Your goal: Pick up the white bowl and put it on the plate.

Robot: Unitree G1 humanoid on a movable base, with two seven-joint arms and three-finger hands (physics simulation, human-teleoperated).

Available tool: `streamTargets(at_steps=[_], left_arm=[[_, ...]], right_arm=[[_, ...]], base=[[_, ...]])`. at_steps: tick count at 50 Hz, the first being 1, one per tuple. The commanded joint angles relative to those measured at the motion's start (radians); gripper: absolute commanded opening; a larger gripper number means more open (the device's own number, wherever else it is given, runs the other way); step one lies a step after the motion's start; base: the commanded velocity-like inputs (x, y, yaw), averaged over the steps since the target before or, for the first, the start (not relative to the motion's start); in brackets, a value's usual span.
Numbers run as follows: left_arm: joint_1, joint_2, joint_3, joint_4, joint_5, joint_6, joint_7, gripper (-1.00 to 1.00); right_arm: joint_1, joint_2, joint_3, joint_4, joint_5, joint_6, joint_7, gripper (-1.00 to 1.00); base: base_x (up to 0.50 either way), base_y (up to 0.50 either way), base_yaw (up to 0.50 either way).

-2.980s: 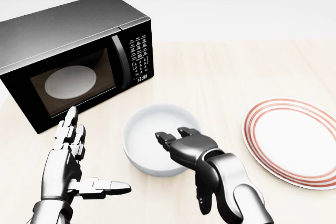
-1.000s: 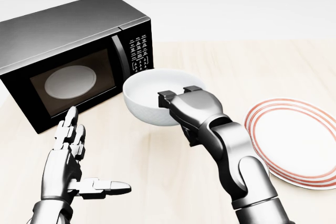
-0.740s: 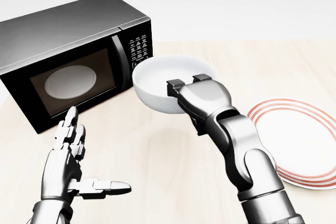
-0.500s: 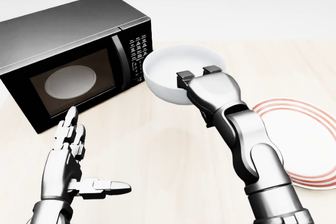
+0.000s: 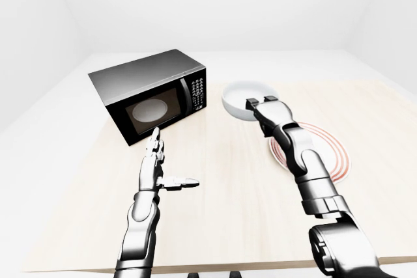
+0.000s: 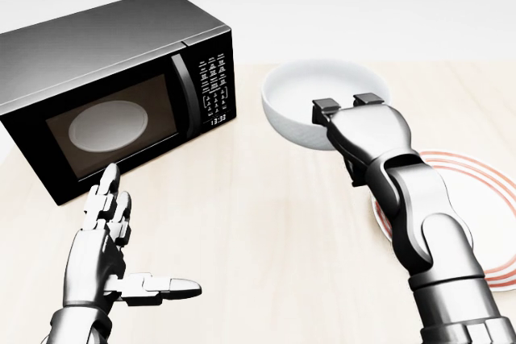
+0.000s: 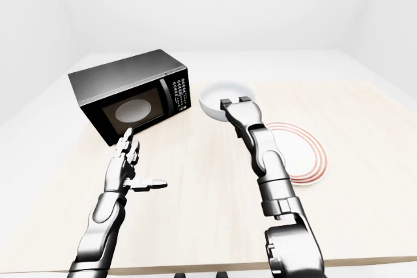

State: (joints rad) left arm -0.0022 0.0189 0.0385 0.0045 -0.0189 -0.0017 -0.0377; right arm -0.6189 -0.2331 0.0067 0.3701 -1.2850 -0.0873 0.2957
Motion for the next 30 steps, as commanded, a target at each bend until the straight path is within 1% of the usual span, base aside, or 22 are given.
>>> streamTargets(at_steps=[1,8,17,30], left_arm=[[0.0,0.0,0.0,0.0,0.0,0.0,0.0,1.0],[0.0,0.0,0.0,0.0,0.0,0.0,0.0,1.0],[0.0,0.0,0.0,0.0,0.0,0.0,0.0,1.0],[0.0,0.0,0.0,0.0,0.0,0.0,0.0,1.0]], right_arm=[[0.008,-0.06,-0.045,-0.009,0.059,0.0,-0.024,-1.0],[0.033,-0.093,-0.065,0.006,0.081,0.0,-0.048,-1.0],[0.067,-0.142,-0.101,-0.009,0.113,0.0,-0.05,-1.0],[0.108,-0.194,-0.138,-0.001,0.145,0.0,-0.067,-1.0]], base=[[0.0,0.0,0.0],[0.0,0.0,0.0],[0.0,0.0,0.0],[0.0,0.0,0.0]])
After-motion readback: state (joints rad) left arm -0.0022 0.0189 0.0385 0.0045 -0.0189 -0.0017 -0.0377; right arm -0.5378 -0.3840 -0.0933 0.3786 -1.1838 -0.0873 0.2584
